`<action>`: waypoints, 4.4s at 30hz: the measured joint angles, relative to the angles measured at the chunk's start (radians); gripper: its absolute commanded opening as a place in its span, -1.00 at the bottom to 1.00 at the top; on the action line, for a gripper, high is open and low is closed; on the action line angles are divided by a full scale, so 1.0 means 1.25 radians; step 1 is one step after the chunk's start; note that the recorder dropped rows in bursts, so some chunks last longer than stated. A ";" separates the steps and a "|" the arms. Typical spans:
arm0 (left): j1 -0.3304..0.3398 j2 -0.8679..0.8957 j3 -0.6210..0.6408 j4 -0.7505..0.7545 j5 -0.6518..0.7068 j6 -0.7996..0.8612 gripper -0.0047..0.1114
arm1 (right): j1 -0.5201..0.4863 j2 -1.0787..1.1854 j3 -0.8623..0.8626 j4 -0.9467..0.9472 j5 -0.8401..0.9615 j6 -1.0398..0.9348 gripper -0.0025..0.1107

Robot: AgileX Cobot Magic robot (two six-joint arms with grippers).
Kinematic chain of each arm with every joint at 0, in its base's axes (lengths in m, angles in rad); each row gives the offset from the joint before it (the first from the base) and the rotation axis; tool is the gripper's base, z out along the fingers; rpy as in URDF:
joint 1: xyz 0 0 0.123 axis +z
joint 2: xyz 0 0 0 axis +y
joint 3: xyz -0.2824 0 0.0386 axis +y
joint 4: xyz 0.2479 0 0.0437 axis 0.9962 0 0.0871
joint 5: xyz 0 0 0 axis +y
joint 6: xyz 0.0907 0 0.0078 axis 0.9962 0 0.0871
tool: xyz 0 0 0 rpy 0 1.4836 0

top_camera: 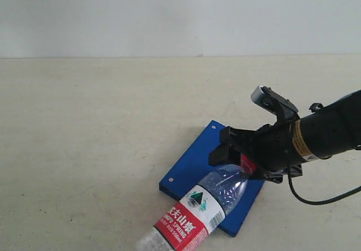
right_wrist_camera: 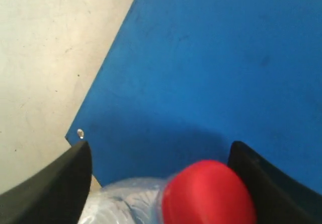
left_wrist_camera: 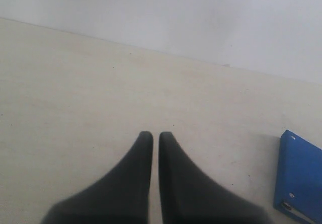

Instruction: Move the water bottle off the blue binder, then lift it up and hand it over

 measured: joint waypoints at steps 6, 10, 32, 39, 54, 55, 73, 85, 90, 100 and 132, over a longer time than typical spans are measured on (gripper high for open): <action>0.000 0.000 0.000 0.000 0.000 0.000 -0.84 | 0.000 0.000 -0.008 0.031 -0.002 0.005 -0.71; 0.000 0.000 0.000 0.000 0.000 0.000 -0.84 | 0.000 0.000 -0.008 0.024 -0.005 0.003 -0.96; 0.000 0.000 0.000 0.000 0.000 0.000 -0.84 | 0.000 -0.383 -0.008 -0.066 0.668 -0.290 -0.96; 0.000 0.000 0.000 0.000 0.000 0.000 -0.84 | 0.000 -0.360 -0.008 -0.081 0.748 -0.373 -0.96; 0.000 0.000 0.000 0.000 0.000 0.000 -0.84 | 0.000 -0.302 -0.008 -0.090 0.795 -0.252 0.07; 0.000 0.000 0.000 0.000 0.000 0.000 -0.84 | 0.000 -0.302 -0.008 -0.090 0.798 -0.248 0.07; 0.000 0.000 0.000 0.000 0.000 0.000 -0.84 | 0.000 -0.479 -0.144 -0.088 0.752 -0.341 0.07; 0.000 0.000 0.000 0.031 0.000 0.054 -0.84 | 0.000 -0.470 -0.050 -0.079 -0.120 -0.217 -0.96; 0.000 0.000 0.000 0.035 -0.006 0.055 -0.84 | 0.000 -0.406 0.071 -0.092 -0.134 -0.095 -0.96; 0.000 0.000 0.000 -0.452 -0.021 -0.143 -0.84 | 0.000 -0.384 0.181 -0.093 -0.028 -0.003 -0.89; 0.000 0.834 -0.341 -0.852 0.231 0.882 -0.84 | 0.000 -0.170 0.182 0.017 0.088 0.000 0.09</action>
